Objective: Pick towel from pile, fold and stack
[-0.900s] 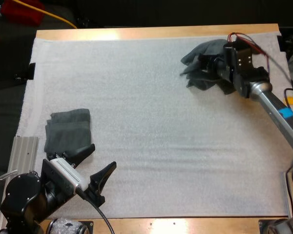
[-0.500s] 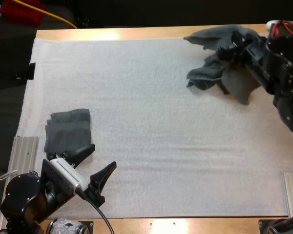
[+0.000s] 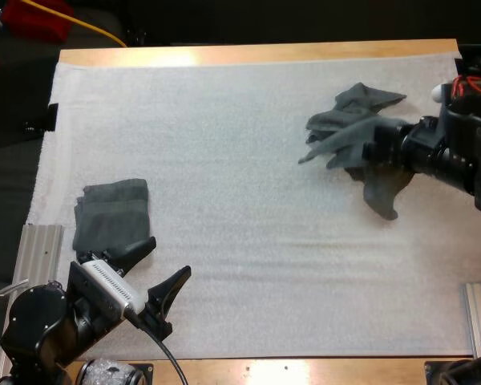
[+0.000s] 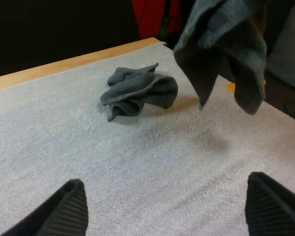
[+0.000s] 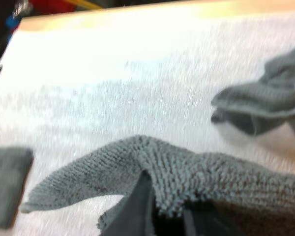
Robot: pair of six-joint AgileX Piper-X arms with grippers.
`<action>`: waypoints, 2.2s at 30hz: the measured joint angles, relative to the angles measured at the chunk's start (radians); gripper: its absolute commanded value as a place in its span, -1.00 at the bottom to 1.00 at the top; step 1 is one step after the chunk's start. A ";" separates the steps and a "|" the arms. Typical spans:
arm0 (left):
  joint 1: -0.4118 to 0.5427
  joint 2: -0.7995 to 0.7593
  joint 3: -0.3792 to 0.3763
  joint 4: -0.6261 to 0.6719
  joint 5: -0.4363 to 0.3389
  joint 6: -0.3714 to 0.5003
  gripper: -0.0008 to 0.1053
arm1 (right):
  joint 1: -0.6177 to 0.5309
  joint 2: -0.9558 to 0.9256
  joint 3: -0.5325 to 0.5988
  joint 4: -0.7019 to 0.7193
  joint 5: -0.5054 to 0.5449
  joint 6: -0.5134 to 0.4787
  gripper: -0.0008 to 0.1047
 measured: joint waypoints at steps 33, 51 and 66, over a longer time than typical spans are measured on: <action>0.000 0.000 -0.002 0.114 0.000 0.000 0.24 | 0.498 0.504 0.198 -0.355 -0.124 0.403 -0.94; 0.000 0.000 -0.002 0.115 0.000 0.000 0.24 | 0.498 0.522 0.198 -0.658 -0.135 0.488 0.34; 0.000 0.000 -0.002 0.115 0.000 0.000 0.24 | 0.498 0.314 0.198 -0.346 0.034 0.435 0.34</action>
